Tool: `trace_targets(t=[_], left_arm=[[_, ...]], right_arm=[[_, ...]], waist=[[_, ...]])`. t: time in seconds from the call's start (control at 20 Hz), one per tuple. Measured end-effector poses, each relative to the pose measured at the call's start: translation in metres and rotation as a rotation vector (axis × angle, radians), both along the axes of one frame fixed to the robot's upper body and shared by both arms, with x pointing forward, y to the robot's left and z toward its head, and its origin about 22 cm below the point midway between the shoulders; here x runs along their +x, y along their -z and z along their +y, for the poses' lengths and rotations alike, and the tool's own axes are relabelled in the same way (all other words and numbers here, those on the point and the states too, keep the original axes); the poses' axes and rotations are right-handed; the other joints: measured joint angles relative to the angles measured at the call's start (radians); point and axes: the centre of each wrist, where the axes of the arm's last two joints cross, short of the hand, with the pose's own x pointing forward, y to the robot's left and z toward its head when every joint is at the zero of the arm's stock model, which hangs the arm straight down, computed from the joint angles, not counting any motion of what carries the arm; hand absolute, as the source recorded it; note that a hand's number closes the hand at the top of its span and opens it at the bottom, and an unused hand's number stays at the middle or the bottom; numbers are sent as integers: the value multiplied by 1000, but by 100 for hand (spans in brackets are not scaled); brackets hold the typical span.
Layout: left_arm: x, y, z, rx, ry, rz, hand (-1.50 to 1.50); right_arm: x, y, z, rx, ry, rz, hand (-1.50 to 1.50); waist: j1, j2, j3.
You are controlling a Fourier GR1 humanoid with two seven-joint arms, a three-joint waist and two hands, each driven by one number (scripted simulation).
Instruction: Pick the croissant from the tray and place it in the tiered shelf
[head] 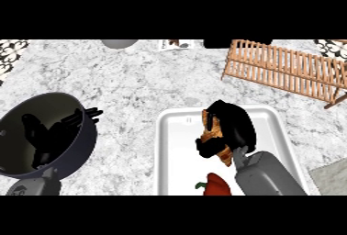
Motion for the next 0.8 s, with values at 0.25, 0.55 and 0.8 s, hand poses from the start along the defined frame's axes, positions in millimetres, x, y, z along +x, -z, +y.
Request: trace_targets(t=[0.25, 0.55, 0.8], left_arm=[[-3, 2, 0, 13, -16, 1, 0], [-5, 2, 1, 14, -26, 6, 0], [-5, 2, 1, 10, -22, 1, 0]], right_arm=[[-1, -62, 5, 40, 74, -151, 150], [-15, -140, -2, 43, 179, -346, 150], [-20, -193, -21, 57, 227, -463, 150]], waist=[[-9, -5, 1], [-15, -8, -1], [-13, -6, -2]])
